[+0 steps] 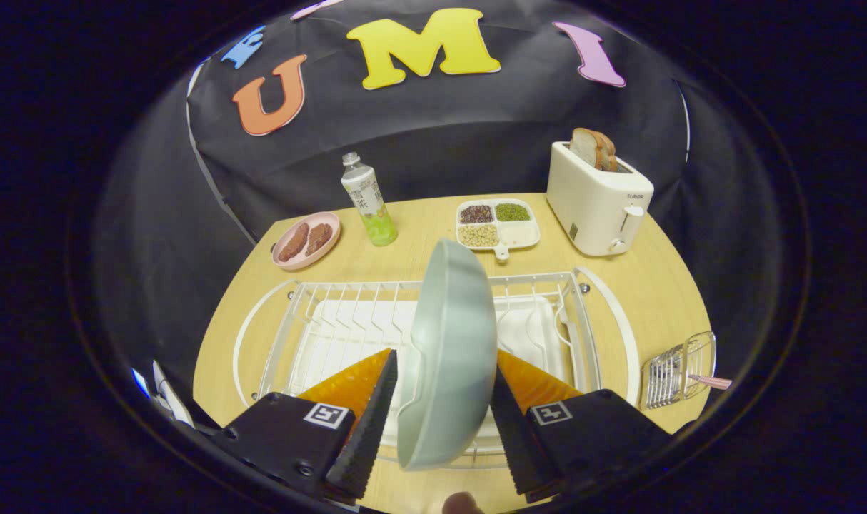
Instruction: Take the plate from the dish rack, then take the spoon from the basket and place it into the plate.
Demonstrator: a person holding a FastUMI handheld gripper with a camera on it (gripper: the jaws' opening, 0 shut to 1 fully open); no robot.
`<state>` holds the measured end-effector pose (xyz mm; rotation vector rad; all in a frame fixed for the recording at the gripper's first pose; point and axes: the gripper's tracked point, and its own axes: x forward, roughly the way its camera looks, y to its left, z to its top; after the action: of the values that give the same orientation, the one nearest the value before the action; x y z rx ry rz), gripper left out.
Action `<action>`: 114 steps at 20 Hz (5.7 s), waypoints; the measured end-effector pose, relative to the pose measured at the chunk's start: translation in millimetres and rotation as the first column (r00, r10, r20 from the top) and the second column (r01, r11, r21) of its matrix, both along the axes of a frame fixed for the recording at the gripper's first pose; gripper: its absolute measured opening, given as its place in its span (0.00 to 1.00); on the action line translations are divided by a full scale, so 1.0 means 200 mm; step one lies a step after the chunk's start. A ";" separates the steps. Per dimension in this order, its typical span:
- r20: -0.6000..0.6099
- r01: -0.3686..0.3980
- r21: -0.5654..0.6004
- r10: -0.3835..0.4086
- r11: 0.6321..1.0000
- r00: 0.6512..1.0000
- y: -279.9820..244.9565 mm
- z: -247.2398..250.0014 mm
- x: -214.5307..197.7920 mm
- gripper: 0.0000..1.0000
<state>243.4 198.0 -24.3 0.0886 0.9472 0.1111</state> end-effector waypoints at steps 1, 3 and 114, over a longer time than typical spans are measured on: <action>-0.008 0.013 -0.010 -0.013 1.000 1.000 0.01 -0.01 0.00 0.71; -0.015 0.039 -0.019 -0.039 0.999 0.999 0.02 0.00 0.00 0.59; 0.652 0.220 0.167 -0.275 0.961 0.707 -1.58 0.00 -0.41 0.10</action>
<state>160.6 -117.3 -24.0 0.2319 0.1901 -0.0736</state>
